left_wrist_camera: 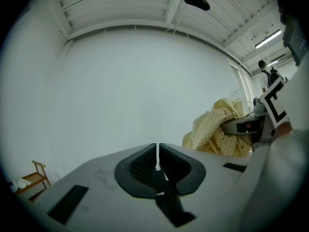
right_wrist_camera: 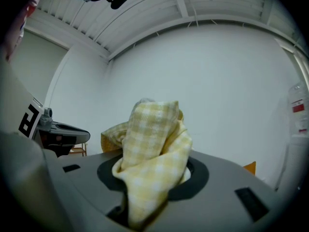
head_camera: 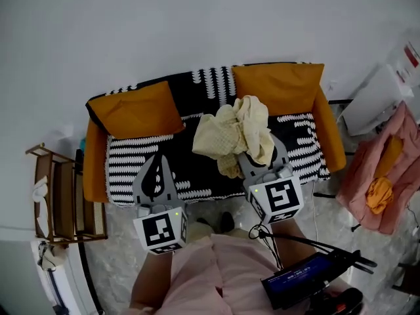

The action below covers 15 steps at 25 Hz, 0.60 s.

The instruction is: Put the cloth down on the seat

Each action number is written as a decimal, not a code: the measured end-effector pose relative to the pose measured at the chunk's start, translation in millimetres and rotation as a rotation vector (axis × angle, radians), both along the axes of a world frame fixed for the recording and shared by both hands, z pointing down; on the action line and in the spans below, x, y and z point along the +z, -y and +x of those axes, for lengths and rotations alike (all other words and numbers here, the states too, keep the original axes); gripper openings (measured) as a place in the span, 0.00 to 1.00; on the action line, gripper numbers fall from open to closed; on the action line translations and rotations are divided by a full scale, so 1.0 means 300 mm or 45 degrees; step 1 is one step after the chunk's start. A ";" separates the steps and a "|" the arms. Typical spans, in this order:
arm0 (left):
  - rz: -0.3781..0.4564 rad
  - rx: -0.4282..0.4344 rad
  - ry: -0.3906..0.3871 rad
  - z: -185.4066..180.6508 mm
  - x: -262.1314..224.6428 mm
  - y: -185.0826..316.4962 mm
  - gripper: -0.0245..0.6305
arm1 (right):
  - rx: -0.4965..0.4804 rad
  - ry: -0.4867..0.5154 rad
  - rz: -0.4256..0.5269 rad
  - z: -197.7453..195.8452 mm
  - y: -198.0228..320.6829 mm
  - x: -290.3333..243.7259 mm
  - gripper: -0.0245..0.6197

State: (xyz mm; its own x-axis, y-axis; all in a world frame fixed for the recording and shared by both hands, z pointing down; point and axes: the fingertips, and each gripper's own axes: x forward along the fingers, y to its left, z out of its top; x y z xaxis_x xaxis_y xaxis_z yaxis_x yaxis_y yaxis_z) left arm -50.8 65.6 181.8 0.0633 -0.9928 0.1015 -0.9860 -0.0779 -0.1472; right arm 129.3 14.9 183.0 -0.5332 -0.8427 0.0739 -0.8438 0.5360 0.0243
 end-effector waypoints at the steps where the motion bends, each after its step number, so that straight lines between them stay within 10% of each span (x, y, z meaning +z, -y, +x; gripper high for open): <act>1: 0.000 -0.010 -0.001 -0.007 0.001 0.010 0.08 | -0.004 -0.001 0.000 -0.004 0.016 0.001 0.29; 15: -0.069 -0.078 -0.065 -0.174 0.115 0.255 0.08 | -0.044 -0.061 -0.092 -0.151 0.273 0.120 0.29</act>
State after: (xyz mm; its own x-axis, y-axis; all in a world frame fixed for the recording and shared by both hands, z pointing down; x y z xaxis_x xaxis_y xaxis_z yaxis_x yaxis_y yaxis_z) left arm -103.1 -10.9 216.3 0.0093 -0.9881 0.1532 -0.9953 -0.0240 -0.0941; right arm 83.8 -67.0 219.0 -0.5562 -0.8155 0.1599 -0.8236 0.5666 0.0244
